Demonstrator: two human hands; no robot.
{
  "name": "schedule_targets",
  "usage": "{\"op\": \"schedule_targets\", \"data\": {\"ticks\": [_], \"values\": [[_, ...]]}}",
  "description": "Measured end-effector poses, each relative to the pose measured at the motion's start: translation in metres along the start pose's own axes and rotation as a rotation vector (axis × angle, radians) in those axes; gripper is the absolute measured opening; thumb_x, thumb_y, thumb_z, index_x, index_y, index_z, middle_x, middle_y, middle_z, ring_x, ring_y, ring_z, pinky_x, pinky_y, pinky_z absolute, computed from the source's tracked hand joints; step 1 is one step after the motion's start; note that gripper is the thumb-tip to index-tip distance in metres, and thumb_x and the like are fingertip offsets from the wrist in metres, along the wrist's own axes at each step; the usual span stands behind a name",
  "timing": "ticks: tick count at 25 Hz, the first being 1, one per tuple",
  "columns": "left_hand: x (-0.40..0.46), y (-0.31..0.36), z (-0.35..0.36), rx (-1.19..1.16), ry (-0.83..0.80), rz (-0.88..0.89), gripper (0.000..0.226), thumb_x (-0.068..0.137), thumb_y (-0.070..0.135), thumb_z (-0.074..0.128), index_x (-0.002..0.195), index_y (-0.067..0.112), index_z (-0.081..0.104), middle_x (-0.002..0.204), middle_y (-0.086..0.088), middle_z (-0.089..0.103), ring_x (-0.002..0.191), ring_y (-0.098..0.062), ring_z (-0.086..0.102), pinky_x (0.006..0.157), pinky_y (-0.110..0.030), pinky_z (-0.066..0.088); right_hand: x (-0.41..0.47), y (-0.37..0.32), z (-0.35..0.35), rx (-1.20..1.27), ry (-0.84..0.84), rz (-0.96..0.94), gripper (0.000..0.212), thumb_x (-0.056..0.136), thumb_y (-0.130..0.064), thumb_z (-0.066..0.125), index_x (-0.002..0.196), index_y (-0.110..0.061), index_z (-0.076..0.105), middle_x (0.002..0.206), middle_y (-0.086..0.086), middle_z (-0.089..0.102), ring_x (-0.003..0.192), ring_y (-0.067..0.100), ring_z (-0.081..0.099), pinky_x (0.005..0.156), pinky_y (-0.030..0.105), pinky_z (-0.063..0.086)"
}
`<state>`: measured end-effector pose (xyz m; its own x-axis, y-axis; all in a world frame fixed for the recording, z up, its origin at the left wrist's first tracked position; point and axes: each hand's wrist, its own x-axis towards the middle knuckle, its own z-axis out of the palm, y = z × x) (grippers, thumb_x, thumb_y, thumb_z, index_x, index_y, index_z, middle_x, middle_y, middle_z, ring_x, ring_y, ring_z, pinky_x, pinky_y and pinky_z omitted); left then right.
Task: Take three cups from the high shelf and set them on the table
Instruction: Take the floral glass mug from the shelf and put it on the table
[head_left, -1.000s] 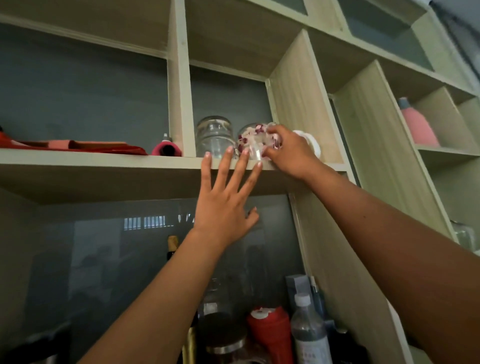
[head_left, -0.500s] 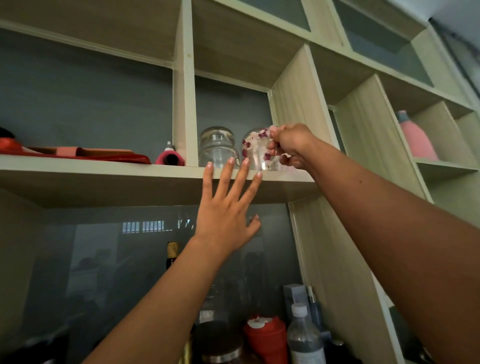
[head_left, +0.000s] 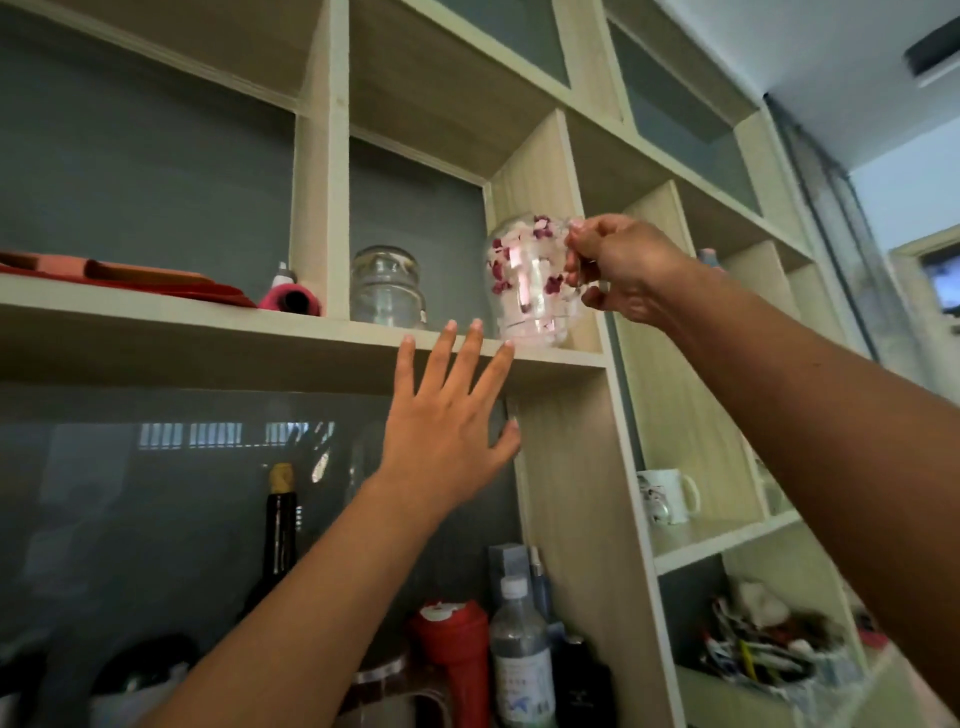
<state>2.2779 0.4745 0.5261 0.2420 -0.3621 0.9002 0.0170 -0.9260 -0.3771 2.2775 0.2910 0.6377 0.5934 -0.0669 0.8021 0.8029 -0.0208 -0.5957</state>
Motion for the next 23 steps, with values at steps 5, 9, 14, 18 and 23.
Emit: {"op": "schedule_targets", "data": {"ticks": [5,9,14,18,23], "values": [[-0.020,0.039,-0.009,-0.304,0.064,-0.014,0.073,0.088,0.054,0.038,0.150,0.024,0.014,0.160,-0.009,0.013,0.148,-0.026,0.009,0.116,-0.051,-0.003,-0.050,-0.003,-0.043,-0.032,0.029,0.071,0.027,0.096,-0.025,0.046,0.071,-0.020,0.052,0.061,0.000,0.052,0.052,0.011,0.046,0.050,0.023,0.035],[-0.028,0.071,0.000,-0.488,0.132,0.052,0.098,0.074,0.046,0.071,0.149,0.023,0.012,0.157,-0.015,0.022,0.144,-0.032,0.022,0.114,-0.054,0.012,-0.109,0.007,-0.068,-0.024,0.005,0.221,0.030,0.098,-0.021,0.042,0.068,-0.021,0.049,0.063,0.000,0.049,0.054,0.010,0.042,0.044,0.021,0.035],[-0.073,0.152,0.023,-0.693,0.293,0.161,0.114,0.060,0.043,0.083,0.146,0.023,0.010,0.153,-0.016,0.018,0.142,-0.031,0.016,0.116,-0.053,0.018,-0.184,0.025,-0.107,0.023,0.032,0.460,0.034,0.098,-0.017,0.037,0.067,-0.019,0.048,0.060,-0.001,0.047,0.049,0.009,0.043,0.042,0.017,0.032],[-0.120,0.202,0.036,-0.804,0.452,0.244,0.094,0.073,0.040,0.075,0.141,0.021,0.013,0.146,-0.014,0.026,0.145,-0.025,0.015,0.115,-0.055,0.018,-0.232,0.044,-0.146,0.095,0.061,0.663,0.033,0.098,-0.020,0.037,0.068,-0.020,0.051,0.058,-0.003,0.050,0.048,0.008,0.046,0.046,0.018,0.035],[-0.165,0.260,0.030,-0.930,0.395,0.392,0.078,0.079,0.048,0.066,0.138,0.012,0.030,0.141,-0.012,0.036,0.142,-0.026,0.027,0.107,-0.064,0.030,-0.289,0.061,-0.193,-0.045,0.096,0.836,0.027,0.096,-0.025,0.043,0.077,-0.014,0.057,0.064,0.001,0.056,0.054,0.010,0.051,0.048,0.019,0.042]]}}
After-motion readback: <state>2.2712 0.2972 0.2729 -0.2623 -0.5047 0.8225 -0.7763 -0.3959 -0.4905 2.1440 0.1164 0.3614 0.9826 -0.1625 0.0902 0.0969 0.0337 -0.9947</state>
